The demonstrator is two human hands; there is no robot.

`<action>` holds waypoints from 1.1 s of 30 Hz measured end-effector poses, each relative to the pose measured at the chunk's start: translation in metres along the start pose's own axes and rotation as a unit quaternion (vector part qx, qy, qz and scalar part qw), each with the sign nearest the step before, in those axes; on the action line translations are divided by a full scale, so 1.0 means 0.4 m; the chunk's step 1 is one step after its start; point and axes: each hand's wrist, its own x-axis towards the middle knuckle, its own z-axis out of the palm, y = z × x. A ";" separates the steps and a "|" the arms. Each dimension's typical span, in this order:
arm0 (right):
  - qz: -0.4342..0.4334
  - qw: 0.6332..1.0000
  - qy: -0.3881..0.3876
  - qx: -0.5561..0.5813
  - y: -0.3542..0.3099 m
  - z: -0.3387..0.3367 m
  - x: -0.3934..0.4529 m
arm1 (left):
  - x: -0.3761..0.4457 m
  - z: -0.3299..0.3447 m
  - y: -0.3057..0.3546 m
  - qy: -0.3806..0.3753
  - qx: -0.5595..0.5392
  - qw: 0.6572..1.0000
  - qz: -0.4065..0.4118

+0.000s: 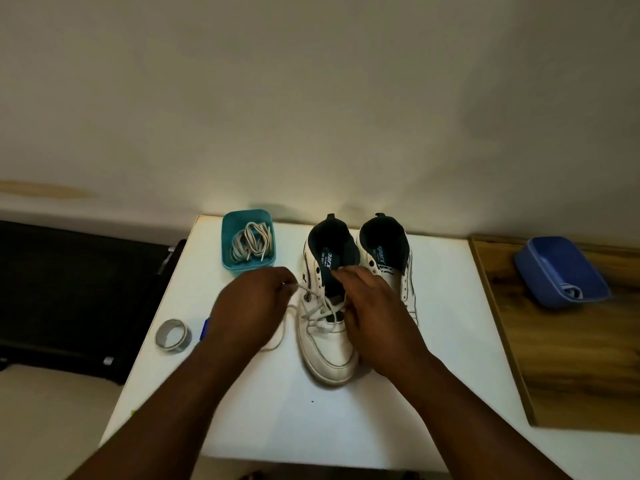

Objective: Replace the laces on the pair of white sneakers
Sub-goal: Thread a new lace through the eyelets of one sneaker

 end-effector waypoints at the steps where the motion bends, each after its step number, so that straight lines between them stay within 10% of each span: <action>1: -0.001 1.000 0.001 0.000 0.002 -0.001 -0.002 | 0.004 -0.013 -0.016 0.064 -0.003 0.997 -0.045; 3: 0.001 1.000 0.003 -0.007 0.004 0.000 -0.002 | 0.004 -0.034 -0.051 0.183 -0.055 0.971 -0.146; 6: 0.006 1.000 -0.003 -0.022 0.004 0.003 -0.003 | -0.009 -0.016 -0.046 0.167 -0.023 0.963 -0.213; 12: 0.004 1.000 -0.009 -0.025 -0.001 -0.005 -0.003 | -0.024 0.078 0.032 0.049 0.094 0.994 -0.019; 33: 0.033 0.999 0.013 -0.027 -0.009 -0.014 -0.005 | -0.044 0.060 0.040 0.027 0.021 0.999 -0.036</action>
